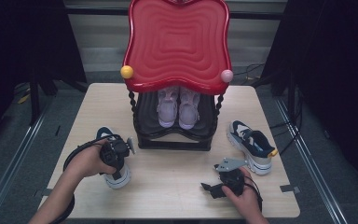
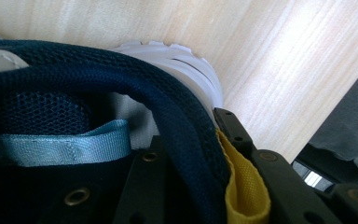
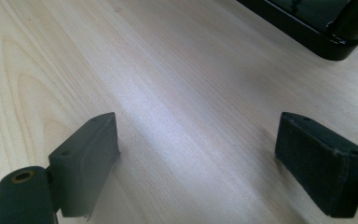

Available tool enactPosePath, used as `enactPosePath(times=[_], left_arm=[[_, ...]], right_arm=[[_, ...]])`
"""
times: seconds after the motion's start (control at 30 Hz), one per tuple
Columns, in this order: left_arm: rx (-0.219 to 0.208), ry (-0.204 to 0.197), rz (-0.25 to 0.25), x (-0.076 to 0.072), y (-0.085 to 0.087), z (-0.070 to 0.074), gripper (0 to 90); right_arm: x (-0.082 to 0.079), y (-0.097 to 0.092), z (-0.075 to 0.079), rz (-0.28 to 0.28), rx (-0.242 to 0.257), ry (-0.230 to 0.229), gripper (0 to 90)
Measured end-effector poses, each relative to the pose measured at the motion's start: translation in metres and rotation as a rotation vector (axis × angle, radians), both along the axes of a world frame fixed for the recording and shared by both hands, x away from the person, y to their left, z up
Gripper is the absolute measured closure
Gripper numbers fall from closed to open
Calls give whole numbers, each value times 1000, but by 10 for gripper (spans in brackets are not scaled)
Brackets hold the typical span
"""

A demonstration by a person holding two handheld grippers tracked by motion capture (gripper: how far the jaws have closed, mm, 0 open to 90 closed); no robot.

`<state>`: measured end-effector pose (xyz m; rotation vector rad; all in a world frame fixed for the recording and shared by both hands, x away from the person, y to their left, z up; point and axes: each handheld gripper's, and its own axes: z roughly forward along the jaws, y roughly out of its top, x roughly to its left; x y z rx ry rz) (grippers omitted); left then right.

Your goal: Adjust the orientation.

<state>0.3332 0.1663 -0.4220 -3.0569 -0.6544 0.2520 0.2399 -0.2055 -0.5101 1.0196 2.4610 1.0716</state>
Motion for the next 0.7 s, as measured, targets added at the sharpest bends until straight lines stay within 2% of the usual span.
enactPosePath(times=[0.03, 0.13, 0.2, 0.3, 0.37, 0.4, 0.43, 0.47, 0.53, 0.6, 0.7], left_arm=[[12, -4, -13, 1, 0, 2, 752], [-14, -11, 11, 0, 2, 7, 752], [-12, -17, -4, -1, 3, 13, 752], [-7, -18, 3, -2, 3, 22, 752], [-19, -18, 4, -2, 3, 28, 752], [-9, -14, -20, 0, 4, 33, 752], [-21, -20, 2, -2, 4, 37, 752], [-23, -20, 2, -1, 5, 45, 752], [-13, -28, -24, 0, 5, 53, 751], [-20, -34, -9, -1, 5, 64, 751], [-17, -34, -30, 1, 5, 82, 751]], right_arm=[[0, 0, 0, 0, 0, 0, 131], [0, 0, 0, 0, 0, 0, 131], [0, 0, 0, 0, 0, 0, 131], [0, 0, 0, 0, 0, 0, 131], [0, 0, 0, 0, 0, 0, 131], [0, 0, 0, 0, 0, 0, 131], [0, 0, 0, 0, 0, 0, 131], [0, 0, 0, -1, 0, 1, 131], [0, 0, 0, 0, 0, 0, 131], [0, 0, 0, -1, 0, 1, 131], [0, 0, 0, -3, 2, -3, 131]])
